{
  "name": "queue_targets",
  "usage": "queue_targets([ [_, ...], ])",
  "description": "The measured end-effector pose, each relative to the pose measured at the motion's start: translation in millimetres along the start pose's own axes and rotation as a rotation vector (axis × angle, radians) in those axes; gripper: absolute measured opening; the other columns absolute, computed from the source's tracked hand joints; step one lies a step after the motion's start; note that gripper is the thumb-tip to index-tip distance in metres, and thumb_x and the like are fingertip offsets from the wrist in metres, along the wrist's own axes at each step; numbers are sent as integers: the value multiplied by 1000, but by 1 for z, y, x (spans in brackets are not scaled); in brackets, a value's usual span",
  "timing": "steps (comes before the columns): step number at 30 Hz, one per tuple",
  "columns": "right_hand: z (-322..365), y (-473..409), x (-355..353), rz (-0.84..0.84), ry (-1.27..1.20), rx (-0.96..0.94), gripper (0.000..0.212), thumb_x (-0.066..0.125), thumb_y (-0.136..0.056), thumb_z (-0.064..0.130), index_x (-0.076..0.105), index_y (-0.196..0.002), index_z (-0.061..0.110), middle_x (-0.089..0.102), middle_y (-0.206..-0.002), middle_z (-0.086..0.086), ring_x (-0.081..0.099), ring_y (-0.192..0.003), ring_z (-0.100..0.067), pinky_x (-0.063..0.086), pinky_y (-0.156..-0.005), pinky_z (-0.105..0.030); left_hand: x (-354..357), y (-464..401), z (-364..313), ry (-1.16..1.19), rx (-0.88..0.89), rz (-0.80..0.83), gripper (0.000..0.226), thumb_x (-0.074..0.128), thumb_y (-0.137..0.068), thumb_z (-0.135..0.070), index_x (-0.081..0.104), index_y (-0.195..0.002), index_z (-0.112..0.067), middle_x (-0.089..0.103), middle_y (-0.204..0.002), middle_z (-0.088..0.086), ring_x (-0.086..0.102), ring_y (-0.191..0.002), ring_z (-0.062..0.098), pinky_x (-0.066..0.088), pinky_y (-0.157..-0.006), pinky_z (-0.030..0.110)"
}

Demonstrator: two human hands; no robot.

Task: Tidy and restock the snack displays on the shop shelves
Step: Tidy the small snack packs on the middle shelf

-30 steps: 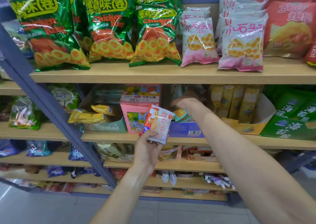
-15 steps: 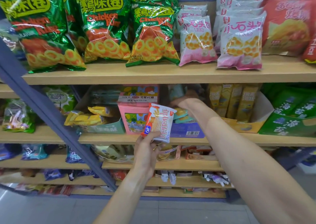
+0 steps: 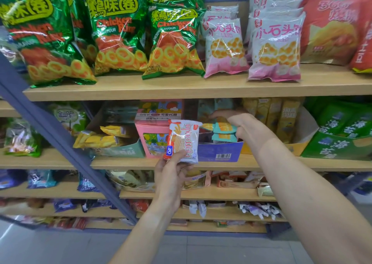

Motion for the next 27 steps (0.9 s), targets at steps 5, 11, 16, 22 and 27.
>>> queue_targets([
  [5,4,8,-24,-23,-59,-56,44,90,-66,26,73,-103,11,75,-76,-9,69,-59,-23,61,-65,-36,8,1,-3,-43,47,-39,35,77,-89,-10,63,-120,-14,78,-107,8,75,-85,22,59,-86,36],
  [11,-10,12,-37,9,-101,-47,46,89,-70,26,73,-109,8,78,-90,-13,76,-77,-27,61,-85,-47,34,-7,1,-209,100,-47,29,78,-90,-14,63,-115,-16,76,-110,6,78,-87,17,62,-85,32],
  [16,-13,18,-35,7,-114,-45,38,87,-74,24,73,-105,7,78,-87,-12,76,-76,-26,63,-76,-42,46,-32,-14,-444,198,-157,31,82,-87,-26,65,-110,-15,76,-102,5,77,-76,15,61,-78,28],
  [22,-1,21,-33,-23,-36,-63,46,88,-71,25,71,-111,8,76,-90,-12,71,-71,-24,60,-66,-34,54,-24,-33,-804,496,-295,25,81,-87,-35,57,-88,-29,67,-75,-13,67,-72,3,56,-73,27],
  [27,6,25,-33,-71,23,-106,37,83,-80,28,62,-105,10,62,-88,-5,59,-79,-17,52,-63,-29,68,-51,-20,-859,369,-155,22,75,-91,-39,69,-97,-19,77,-89,-5,74,-86,15,60,-82,38],
])
Point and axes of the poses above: each hand's wrist, its own y-axis away from the middle knuckle, its own x-axis out of the palm, z = x × y, the point moved 6 cm from there along -y, towards the middle knuckle
